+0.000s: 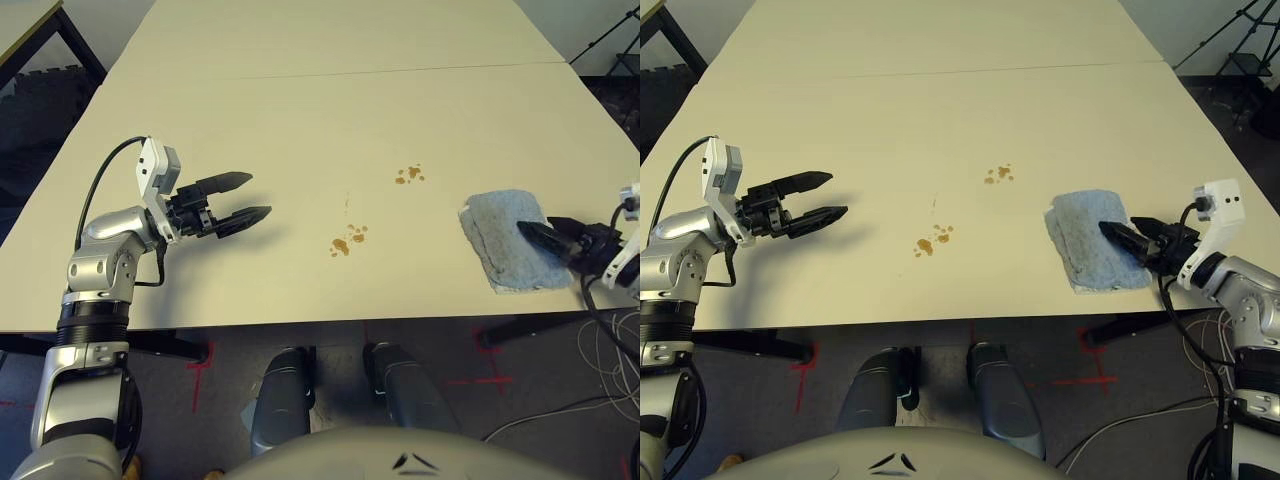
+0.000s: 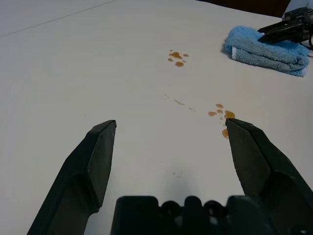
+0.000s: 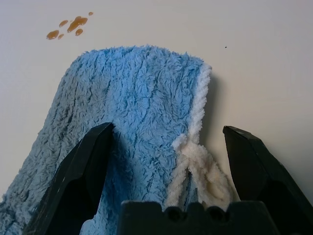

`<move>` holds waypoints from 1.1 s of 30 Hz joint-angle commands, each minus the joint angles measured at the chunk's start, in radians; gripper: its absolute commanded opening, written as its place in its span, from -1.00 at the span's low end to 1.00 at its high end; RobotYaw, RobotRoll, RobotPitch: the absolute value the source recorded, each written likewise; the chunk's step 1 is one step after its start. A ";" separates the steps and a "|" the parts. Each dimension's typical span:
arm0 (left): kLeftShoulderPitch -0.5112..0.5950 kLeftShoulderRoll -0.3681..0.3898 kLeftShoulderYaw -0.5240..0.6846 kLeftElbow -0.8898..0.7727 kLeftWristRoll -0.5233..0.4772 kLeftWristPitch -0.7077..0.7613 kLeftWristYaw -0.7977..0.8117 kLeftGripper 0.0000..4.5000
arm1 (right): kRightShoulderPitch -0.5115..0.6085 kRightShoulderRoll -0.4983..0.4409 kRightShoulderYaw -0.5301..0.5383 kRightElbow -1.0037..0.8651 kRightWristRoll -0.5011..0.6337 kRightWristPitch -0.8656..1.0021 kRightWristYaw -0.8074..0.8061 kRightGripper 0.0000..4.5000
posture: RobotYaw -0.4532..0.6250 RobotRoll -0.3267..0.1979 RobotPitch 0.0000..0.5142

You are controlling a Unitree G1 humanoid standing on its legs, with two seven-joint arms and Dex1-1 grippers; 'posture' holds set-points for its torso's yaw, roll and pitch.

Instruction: Wipe the water off the table with a rag.

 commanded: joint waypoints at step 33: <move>-0.005 0.002 -0.003 0.021 0.023 -0.010 -0.002 1.00 | -0.066 0.037 0.126 -0.077 -0.055 -0.013 0.009 -0.93 | -0.43 0.25 -0.38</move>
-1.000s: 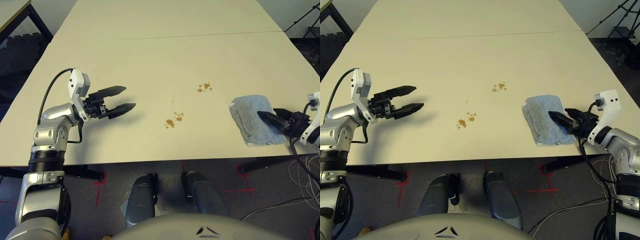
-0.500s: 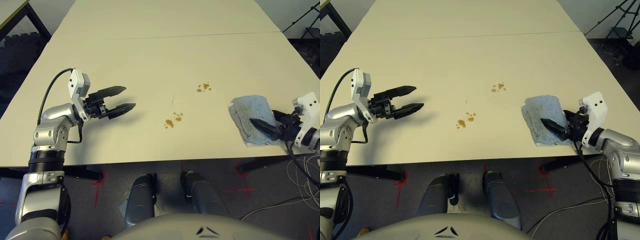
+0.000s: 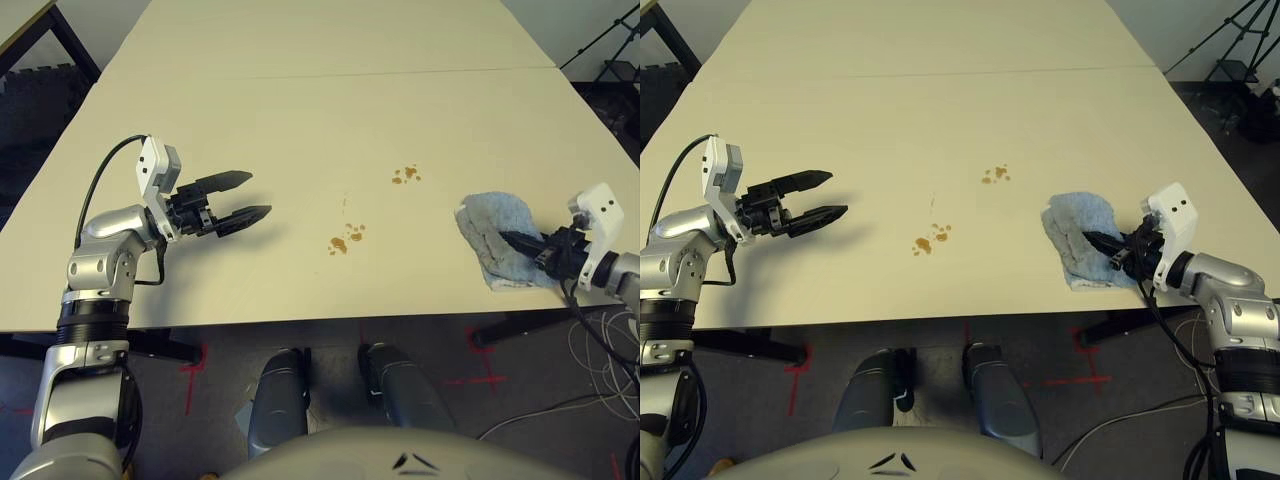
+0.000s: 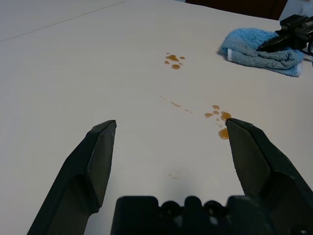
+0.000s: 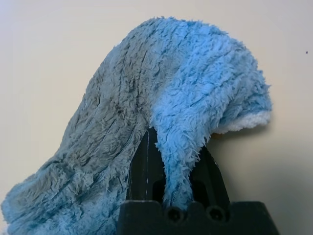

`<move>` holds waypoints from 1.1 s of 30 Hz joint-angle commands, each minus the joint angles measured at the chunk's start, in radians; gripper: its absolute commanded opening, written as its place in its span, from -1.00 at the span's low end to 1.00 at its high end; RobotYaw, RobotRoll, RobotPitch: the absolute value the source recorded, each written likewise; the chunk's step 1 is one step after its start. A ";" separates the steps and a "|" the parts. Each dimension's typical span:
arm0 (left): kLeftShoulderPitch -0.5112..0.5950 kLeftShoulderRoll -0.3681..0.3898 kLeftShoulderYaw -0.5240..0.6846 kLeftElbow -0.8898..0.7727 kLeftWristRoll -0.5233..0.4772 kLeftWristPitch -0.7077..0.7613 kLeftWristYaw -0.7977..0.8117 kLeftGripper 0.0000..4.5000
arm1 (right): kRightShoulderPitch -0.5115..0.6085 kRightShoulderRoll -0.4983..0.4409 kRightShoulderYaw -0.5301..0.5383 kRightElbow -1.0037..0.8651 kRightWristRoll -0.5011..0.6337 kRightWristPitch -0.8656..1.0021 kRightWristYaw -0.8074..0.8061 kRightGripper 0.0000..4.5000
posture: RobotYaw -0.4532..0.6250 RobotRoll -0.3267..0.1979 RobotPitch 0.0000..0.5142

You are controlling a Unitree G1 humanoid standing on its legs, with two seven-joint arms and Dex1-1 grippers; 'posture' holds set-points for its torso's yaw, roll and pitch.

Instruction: Wipe the water off the table with a rag.

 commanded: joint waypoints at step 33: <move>0.000 0.033 0.002 0.046 0.020 -0.012 -0.023 1.00 | 0.002 0.223 0.019 -0.499 0.268 0.666 -0.360 -0.94 | -0.41 0.25 -0.24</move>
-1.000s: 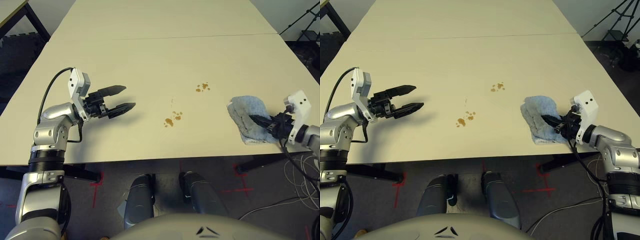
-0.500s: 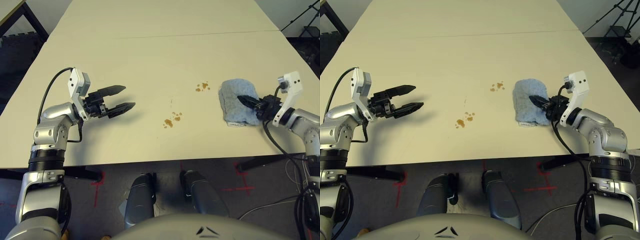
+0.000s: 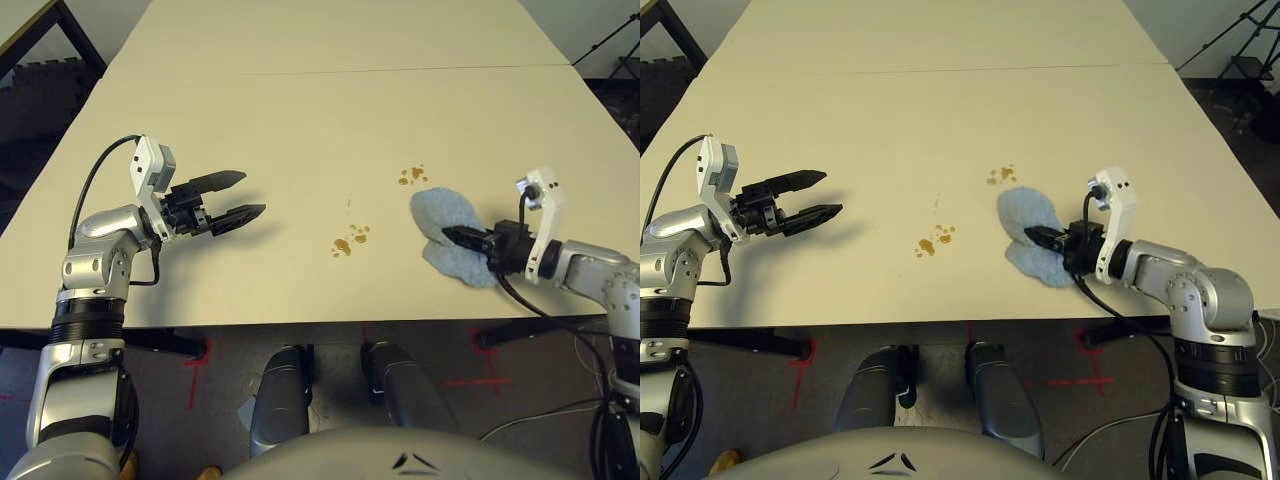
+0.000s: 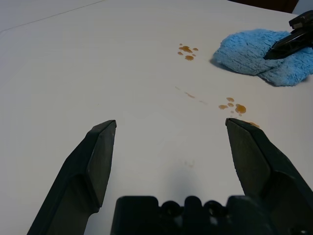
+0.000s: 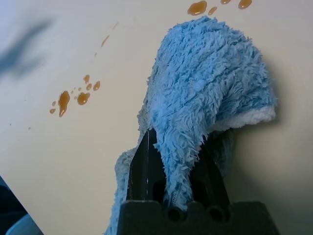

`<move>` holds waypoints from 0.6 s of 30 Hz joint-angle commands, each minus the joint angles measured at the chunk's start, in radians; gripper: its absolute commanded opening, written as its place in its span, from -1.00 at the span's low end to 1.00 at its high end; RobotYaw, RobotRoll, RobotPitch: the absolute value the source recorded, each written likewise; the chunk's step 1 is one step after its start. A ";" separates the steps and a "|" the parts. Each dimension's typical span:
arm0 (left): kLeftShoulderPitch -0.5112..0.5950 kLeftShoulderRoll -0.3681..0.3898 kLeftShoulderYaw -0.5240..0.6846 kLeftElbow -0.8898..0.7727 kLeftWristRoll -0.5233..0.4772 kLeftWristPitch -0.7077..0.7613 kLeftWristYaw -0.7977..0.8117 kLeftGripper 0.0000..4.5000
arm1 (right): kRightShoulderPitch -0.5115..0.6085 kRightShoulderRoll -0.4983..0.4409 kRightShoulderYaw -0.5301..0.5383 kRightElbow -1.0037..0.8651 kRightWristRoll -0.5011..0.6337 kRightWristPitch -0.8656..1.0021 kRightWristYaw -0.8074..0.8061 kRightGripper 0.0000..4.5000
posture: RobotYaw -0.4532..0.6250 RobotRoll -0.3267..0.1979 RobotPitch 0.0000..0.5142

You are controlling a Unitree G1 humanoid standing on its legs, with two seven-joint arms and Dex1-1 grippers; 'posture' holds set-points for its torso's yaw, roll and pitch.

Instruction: Wipe the water off the table with a rag.

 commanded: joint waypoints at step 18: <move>0.005 0.018 -0.006 0.004 0.014 0.006 -0.017 1.00 | 0.003 0.173 0.222 -0.005 -0.033 0.018 -0.083 -0.94 | -0.40 0.25 -0.20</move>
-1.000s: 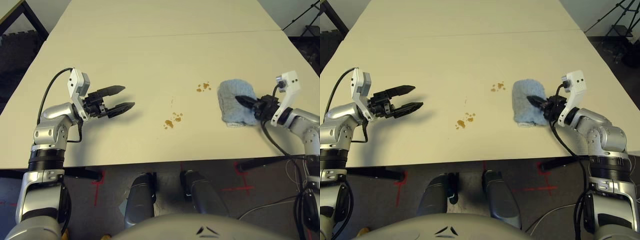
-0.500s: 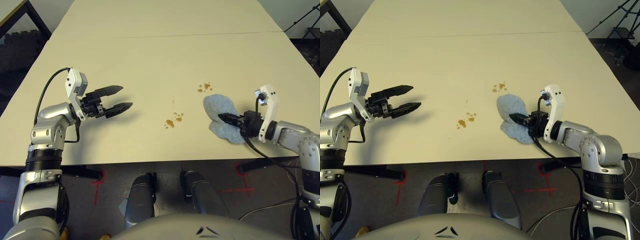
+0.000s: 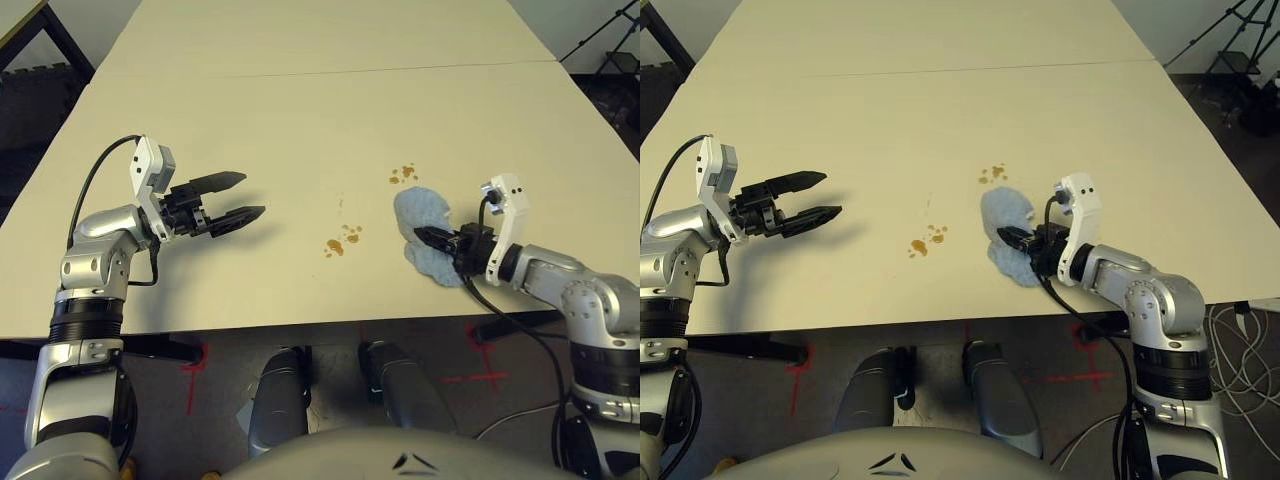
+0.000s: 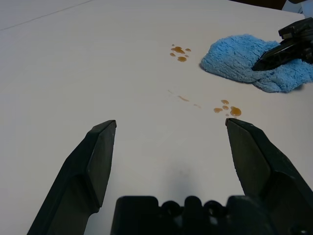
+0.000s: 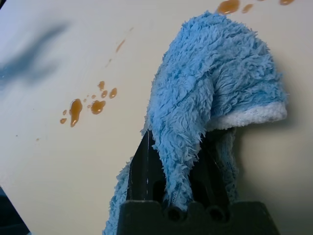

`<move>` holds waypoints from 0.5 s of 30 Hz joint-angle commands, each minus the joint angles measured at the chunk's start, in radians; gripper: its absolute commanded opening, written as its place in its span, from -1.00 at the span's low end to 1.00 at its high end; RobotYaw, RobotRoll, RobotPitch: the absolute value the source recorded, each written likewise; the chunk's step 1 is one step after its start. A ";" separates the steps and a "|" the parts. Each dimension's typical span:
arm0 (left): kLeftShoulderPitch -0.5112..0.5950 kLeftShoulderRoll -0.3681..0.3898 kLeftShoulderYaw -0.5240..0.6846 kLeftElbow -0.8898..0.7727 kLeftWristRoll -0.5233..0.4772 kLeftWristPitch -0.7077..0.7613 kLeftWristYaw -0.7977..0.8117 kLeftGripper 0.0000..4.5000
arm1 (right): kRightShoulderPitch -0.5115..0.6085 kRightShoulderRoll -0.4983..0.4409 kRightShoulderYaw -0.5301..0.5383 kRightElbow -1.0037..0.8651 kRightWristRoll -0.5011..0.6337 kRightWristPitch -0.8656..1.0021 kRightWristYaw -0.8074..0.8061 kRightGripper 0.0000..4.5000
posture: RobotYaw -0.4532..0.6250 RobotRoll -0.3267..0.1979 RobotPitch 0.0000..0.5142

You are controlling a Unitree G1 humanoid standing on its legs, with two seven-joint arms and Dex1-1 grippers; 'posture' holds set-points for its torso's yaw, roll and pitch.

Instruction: Wipe the water off the table with a rag.

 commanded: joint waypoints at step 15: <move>0.076 0.041 0.006 -0.063 -0.016 0.039 -0.045 1.00 | -0.088 0.164 0.267 0.118 -0.061 0.024 0.005 -0.94 | -0.37 0.25 -0.11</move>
